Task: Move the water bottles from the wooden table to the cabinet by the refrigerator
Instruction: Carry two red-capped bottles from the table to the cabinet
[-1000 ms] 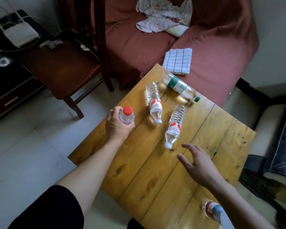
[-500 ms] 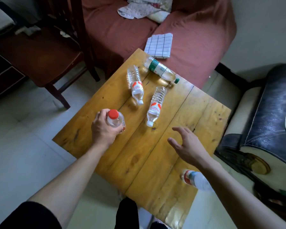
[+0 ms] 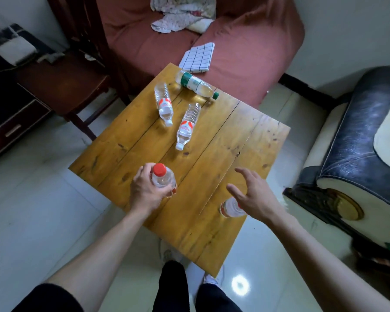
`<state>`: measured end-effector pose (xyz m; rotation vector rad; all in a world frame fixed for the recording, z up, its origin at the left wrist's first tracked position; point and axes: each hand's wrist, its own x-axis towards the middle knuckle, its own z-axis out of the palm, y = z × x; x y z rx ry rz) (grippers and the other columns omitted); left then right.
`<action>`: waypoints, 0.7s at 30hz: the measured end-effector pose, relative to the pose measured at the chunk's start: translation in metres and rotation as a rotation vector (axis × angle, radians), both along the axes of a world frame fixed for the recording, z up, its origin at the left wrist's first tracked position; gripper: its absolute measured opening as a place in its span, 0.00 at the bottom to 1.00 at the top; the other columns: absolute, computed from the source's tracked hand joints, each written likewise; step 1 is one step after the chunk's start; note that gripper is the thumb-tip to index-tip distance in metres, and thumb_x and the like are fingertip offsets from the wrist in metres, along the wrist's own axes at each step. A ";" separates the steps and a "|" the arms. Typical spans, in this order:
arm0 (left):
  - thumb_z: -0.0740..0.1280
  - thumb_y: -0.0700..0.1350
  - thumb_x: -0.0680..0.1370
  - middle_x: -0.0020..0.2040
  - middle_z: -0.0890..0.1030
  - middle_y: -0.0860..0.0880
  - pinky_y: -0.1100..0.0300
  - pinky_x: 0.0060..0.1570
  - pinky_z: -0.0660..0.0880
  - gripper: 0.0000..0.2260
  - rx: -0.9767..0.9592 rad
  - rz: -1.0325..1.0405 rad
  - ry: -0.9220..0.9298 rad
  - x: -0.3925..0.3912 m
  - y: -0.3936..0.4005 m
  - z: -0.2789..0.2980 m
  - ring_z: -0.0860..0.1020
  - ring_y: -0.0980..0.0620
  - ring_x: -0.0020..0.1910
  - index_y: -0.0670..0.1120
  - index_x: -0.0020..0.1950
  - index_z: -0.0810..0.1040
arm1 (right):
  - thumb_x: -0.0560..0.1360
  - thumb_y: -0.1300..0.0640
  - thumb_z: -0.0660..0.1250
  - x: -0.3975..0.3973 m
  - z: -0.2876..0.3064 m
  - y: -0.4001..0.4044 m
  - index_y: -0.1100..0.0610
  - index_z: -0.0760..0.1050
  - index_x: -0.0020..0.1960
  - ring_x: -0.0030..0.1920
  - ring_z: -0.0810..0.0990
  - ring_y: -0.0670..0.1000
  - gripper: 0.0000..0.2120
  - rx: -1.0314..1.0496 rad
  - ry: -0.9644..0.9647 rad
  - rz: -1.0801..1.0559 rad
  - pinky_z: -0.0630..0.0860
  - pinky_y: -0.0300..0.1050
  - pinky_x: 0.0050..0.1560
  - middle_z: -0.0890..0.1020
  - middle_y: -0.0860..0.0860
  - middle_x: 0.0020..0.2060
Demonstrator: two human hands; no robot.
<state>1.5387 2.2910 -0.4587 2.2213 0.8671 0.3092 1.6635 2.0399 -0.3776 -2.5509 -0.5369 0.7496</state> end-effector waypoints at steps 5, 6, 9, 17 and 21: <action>0.83 0.48 0.60 0.48 0.78 0.50 0.57 0.43 0.74 0.27 -0.023 -0.003 0.029 -0.005 -0.036 0.007 0.75 0.50 0.46 0.47 0.54 0.76 | 0.76 0.37 0.63 -0.011 -0.001 -0.039 0.50 0.63 0.75 0.70 0.70 0.54 0.33 0.017 0.026 -0.009 0.69 0.51 0.69 0.69 0.52 0.72; 0.83 0.48 0.60 0.48 0.77 0.50 0.57 0.43 0.75 0.27 -0.025 -0.016 0.032 -0.006 -0.041 0.007 0.75 0.50 0.46 0.48 0.54 0.76 | 0.75 0.36 0.63 -0.012 -0.003 -0.044 0.51 0.63 0.75 0.70 0.69 0.54 0.33 0.018 0.028 -0.013 0.69 0.51 0.69 0.69 0.52 0.73; 0.83 0.47 0.59 0.48 0.77 0.50 0.57 0.42 0.76 0.27 -0.023 -0.045 0.035 -0.006 -0.054 0.002 0.76 0.50 0.45 0.49 0.53 0.76 | 0.73 0.35 0.66 -0.015 -0.010 -0.057 0.50 0.62 0.76 0.71 0.68 0.53 0.37 0.016 0.038 -0.041 0.67 0.51 0.69 0.68 0.52 0.73; 0.81 0.42 0.59 0.50 0.76 0.48 0.61 0.42 0.73 0.28 -0.022 -0.170 0.079 -0.015 -0.082 -0.034 0.76 0.50 0.45 0.46 0.56 0.77 | 0.68 0.39 0.74 -0.024 -0.043 -0.087 0.51 0.60 0.76 0.72 0.67 0.52 0.43 0.001 0.072 -0.120 0.65 0.49 0.71 0.69 0.52 0.73; 0.81 0.43 0.59 0.50 0.75 0.48 0.61 0.44 0.72 0.27 -0.024 -0.190 0.056 -0.015 -0.091 -0.047 0.75 0.50 0.45 0.46 0.56 0.76 | 0.68 0.40 0.75 -0.030 -0.063 -0.089 0.51 0.60 0.76 0.72 0.67 0.52 0.43 -0.005 0.083 -0.127 0.64 0.50 0.71 0.68 0.52 0.73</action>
